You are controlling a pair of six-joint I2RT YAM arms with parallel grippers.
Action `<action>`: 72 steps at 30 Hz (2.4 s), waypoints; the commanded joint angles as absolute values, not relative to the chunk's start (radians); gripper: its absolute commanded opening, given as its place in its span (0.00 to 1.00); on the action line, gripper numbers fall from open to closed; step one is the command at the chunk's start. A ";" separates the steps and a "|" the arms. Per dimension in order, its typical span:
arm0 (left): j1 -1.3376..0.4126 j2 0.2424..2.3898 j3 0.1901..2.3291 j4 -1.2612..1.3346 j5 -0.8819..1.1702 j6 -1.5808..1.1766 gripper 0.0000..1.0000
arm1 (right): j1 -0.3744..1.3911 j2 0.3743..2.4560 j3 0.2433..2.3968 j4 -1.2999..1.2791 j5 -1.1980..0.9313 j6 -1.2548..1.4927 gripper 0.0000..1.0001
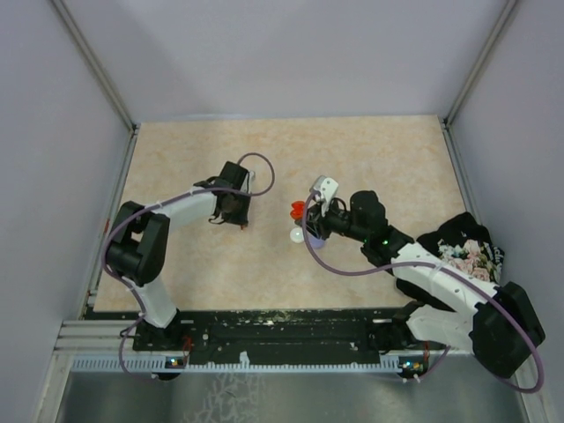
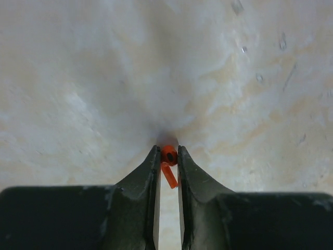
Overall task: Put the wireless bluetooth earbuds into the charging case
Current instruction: Move the earbud to the center of the board, then pick up the earbud from the center of the board.
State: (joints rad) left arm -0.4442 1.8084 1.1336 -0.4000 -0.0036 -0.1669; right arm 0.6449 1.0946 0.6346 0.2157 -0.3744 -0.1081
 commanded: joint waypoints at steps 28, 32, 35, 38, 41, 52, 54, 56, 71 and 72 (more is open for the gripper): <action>-0.557 1.677 1.089 -0.638 -0.013 -0.316 0.39 | 0.637 1.005 0.539 0.251 -0.390 -0.075 0.00; -0.558 1.698 1.092 -0.648 -0.001 -0.324 0.38 | 0.637 1.011 0.538 0.259 -0.396 -0.068 0.00; -0.561 1.713 1.101 -0.649 -0.001 -0.330 0.37 | 0.637 1.017 0.538 0.262 -0.400 -0.065 0.00; -0.561 1.732 1.109 -0.655 -0.008 -0.330 0.34 | 0.637 1.022 0.538 0.264 -0.402 -0.064 0.00; -0.564 1.749 1.114 -0.663 -0.014 -0.329 0.33 | 0.637 1.023 0.537 0.264 -0.401 -0.064 0.00; -0.574 1.759 1.112 -0.689 -0.042 -0.329 0.20 | 0.637 1.023 0.539 0.264 -0.403 -0.068 0.00; -0.575 1.742 1.114 -0.683 -0.044 -0.326 0.18 | 0.637 1.023 0.541 0.264 -0.404 -0.070 0.00; -0.574 1.713 1.113 -0.663 -0.043 -0.315 0.15 | 0.637 1.022 0.547 0.263 -0.406 -0.074 0.00; -0.572 1.340 1.024 -0.324 0.077 -0.146 0.10 | 0.637 0.986 0.578 0.355 -0.450 -0.128 0.00; -0.572 1.311 1.008 -0.285 0.093 -0.138 0.10 | 0.637 0.982 0.583 0.363 -0.454 -0.133 0.00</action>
